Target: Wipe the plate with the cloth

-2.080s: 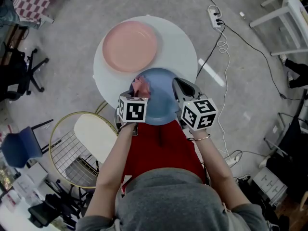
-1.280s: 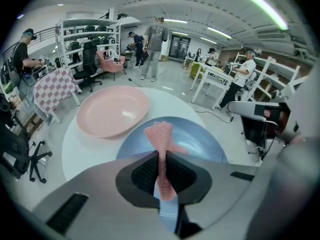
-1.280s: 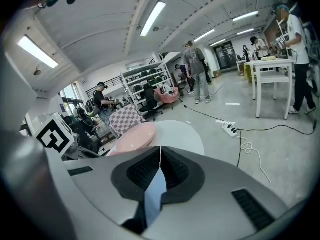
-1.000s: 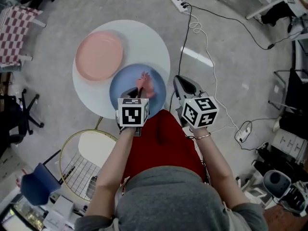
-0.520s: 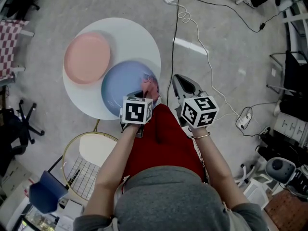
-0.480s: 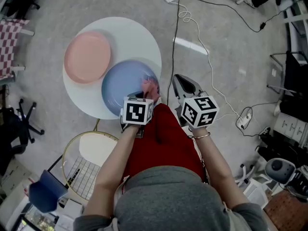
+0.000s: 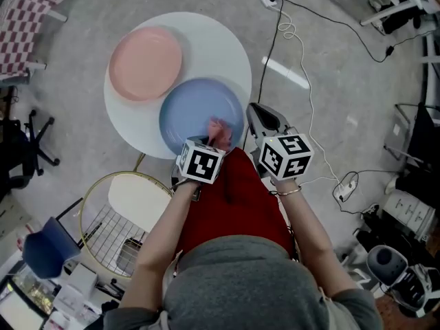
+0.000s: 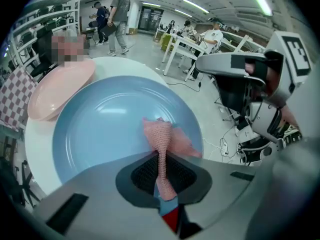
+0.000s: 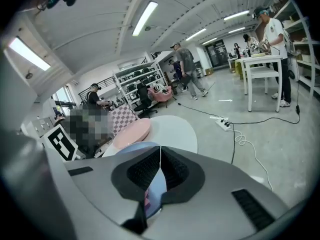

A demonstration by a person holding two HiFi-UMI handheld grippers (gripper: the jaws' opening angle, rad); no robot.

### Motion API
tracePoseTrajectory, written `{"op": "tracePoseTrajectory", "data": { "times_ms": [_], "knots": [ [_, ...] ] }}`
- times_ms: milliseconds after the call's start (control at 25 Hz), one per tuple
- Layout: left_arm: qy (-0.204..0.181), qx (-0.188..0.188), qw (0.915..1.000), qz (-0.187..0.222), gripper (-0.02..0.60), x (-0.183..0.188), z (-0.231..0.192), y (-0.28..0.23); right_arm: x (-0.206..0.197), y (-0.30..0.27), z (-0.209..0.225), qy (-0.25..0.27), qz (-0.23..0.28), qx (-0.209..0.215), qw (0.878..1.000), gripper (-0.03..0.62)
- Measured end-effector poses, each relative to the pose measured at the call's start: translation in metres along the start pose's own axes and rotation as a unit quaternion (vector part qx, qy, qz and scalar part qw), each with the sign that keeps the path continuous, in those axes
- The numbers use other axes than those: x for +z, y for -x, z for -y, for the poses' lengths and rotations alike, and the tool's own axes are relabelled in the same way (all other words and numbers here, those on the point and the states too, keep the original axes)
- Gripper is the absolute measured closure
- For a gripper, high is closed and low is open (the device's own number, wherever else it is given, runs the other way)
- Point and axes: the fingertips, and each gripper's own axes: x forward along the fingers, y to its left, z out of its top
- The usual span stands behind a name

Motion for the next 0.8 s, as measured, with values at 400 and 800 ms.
{"op": "tracePoseTrajectory", "data": {
  "times_ms": [400,800],
  "knots": [
    [0.038,0.040,0.9985,-0.002,0.552,-0.021,-0.036,0.021,0.009,-0.031,-0.037,0.043,-0.025,0.057,0.997,0.565],
    [0.101,0.078,0.9917,0.016,0.552,-0.043,-0.078,0.041,0.004,-0.055,-0.079,0.075,-0.048,0.106,0.990,0.565]
  ]
}}
